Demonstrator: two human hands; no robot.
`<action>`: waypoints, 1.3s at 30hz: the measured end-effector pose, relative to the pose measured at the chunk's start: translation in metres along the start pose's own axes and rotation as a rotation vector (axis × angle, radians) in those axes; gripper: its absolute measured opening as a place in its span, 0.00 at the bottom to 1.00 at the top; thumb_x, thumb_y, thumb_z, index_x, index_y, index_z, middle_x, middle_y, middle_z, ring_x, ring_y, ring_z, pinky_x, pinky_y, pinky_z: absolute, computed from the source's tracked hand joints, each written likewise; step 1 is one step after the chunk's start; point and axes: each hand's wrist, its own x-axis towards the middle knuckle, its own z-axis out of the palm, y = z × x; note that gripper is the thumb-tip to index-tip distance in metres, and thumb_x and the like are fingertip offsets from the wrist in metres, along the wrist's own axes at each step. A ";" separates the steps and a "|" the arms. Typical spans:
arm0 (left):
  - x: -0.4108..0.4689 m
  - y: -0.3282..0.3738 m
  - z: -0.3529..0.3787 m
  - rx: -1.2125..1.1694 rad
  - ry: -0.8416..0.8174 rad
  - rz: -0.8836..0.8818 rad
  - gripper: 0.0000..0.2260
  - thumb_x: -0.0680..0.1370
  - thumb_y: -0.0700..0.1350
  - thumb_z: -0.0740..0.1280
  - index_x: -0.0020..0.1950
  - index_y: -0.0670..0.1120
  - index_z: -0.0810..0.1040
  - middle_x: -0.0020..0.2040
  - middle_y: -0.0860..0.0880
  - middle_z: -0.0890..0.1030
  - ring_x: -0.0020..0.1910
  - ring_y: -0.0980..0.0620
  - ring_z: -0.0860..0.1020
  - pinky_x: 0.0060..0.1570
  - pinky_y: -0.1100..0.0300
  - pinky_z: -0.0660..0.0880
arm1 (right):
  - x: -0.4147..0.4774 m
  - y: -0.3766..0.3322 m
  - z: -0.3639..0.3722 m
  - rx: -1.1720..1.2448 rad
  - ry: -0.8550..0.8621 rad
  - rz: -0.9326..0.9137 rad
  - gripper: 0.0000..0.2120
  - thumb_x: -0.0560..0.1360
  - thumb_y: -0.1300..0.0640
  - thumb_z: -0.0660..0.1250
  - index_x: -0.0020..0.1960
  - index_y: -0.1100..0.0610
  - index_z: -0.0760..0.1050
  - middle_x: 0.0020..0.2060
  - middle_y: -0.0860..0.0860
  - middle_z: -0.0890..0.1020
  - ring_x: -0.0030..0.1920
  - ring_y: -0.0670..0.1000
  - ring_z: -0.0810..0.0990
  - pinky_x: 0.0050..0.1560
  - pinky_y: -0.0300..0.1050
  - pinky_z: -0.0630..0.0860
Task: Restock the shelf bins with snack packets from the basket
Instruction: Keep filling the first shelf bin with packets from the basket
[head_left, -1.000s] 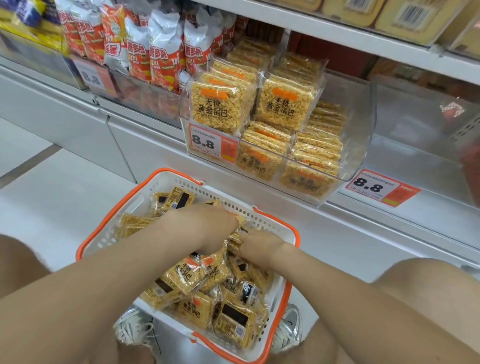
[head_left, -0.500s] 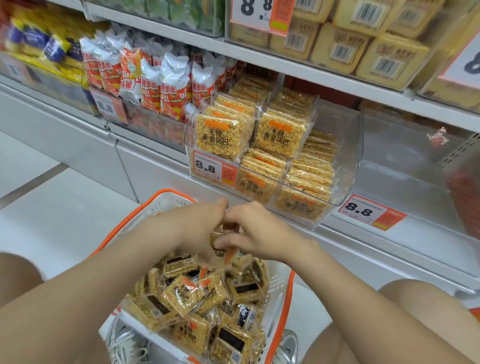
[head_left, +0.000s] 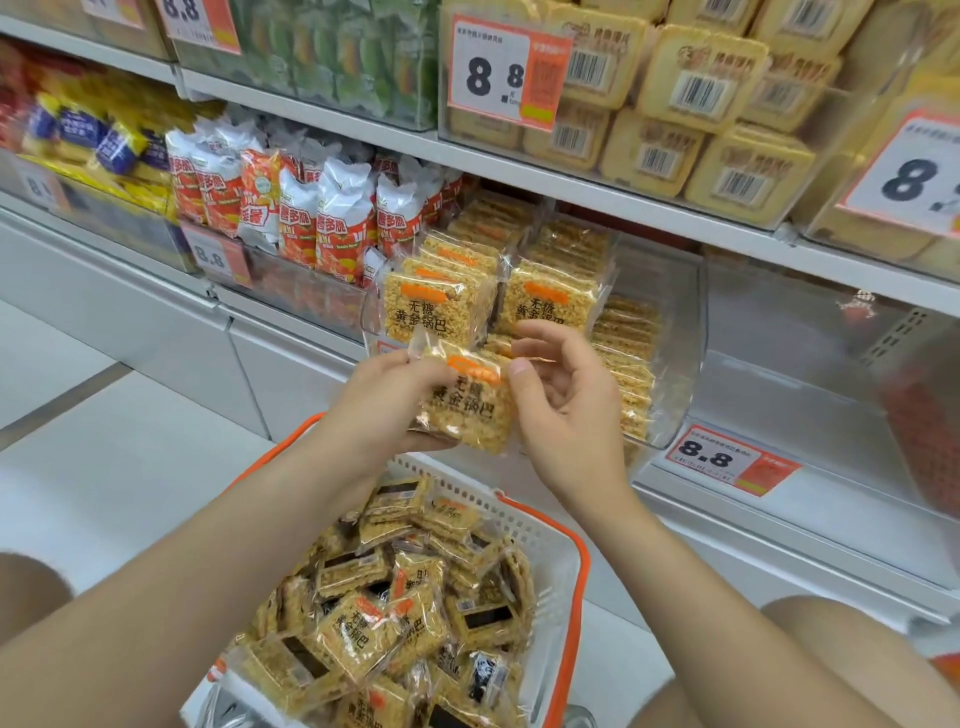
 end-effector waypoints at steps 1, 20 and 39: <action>0.001 0.000 0.001 -0.097 0.018 -0.014 0.09 0.81 0.43 0.68 0.59 0.41 0.82 0.61 0.42 0.82 0.57 0.41 0.83 0.47 0.44 0.85 | 0.001 0.000 -0.001 0.016 -0.001 0.024 0.12 0.82 0.59 0.69 0.64 0.50 0.79 0.50 0.46 0.84 0.51 0.49 0.84 0.51 0.47 0.83; 0.002 -0.007 0.008 0.446 0.078 0.426 0.14 0.80 0.41 0.71 0.62 0.55 0.79 0.57 0.55 0.81 0.54 0.60 0.80 0.53 0.62 0.77 | 0.029 -0.002 -0.035 -0.224 0.244 -0.149 0.16 0.81 0.63 0.68 0.65 0.47 0.76 0.48 0.47 0.78 0.44 0.50 0.76 0.45 0.47 0.75; 0.004 -0.024 0.013 1.107 -0.051 0.643 0.25 0.82 0.41 0.66 0.78 0.53 0.70 0.67 0.53 0.64 0.67 0.51 0.63 0.66 0.59 0.62 | 0.060 0.024 -0.022 -0.796 0.190 -0.217 0.12 0.77 0.53 0.76 0.60 0.49 0.83 0.58 0.52 0.70 0.57 0.52 0.70 0.57 0.44 0.73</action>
